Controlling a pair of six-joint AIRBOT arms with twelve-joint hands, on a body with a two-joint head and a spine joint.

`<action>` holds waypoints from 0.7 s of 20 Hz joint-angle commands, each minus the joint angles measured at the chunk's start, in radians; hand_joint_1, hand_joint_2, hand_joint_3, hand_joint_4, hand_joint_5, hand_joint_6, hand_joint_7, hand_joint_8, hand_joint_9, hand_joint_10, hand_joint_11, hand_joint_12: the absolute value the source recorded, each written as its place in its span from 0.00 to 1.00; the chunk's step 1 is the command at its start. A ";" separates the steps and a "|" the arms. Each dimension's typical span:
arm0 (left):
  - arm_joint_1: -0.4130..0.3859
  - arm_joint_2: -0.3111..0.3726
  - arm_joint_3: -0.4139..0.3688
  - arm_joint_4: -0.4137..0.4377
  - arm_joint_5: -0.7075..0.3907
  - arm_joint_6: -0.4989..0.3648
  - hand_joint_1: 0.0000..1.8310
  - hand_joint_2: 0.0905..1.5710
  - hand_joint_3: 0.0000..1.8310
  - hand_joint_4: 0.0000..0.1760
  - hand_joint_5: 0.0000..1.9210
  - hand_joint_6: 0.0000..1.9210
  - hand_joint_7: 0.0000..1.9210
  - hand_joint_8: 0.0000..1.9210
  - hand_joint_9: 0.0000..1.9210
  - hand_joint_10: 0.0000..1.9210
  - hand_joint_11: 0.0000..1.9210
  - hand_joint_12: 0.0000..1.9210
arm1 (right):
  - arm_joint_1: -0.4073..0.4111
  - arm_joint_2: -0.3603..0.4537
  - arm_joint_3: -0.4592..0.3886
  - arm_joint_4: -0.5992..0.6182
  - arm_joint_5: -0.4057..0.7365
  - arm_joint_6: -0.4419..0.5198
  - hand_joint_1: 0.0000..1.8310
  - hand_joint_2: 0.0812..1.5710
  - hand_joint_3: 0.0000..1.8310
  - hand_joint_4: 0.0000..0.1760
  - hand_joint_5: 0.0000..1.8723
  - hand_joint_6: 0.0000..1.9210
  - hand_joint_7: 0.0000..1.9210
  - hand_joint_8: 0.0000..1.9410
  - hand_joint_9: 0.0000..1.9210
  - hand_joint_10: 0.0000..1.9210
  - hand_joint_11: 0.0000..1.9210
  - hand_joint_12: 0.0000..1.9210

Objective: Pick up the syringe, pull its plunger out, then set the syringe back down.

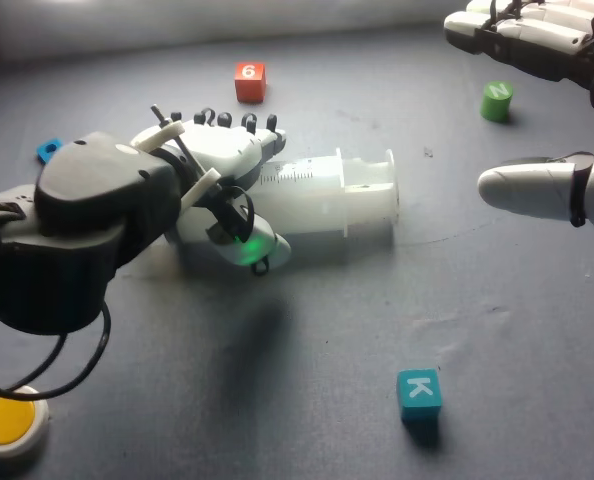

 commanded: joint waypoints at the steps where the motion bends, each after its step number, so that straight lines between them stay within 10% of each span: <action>1: 0.000 -0.009 0.010 0.055 -0.025 -0.002 0.40 0.68 0.00 0.00 0.01 0.00 0.04 0.00 0.04 0.00 0.00 0.13 | 0.010 0.004 0.002 -0.002 0.121 0.002 0.10 0.69 0.00 0.00 0.07 0.00 0.06 0.00 0.05 0.00 0.00 0.13; 14: 0.045 -0.081 0.093 0.066 -0.025 -0.045 0.39 0.79 0.01 0.00 0.07 0.00 0.12 0.00 0.13 0.01 0.00 0.37 | 0.008 0.000 0.001 -0.002 0.118 -0.002 0.10 0.69 0.00 0.00 0.07 0.00 0.06 0.00 0.05 0.00 0.00 0.13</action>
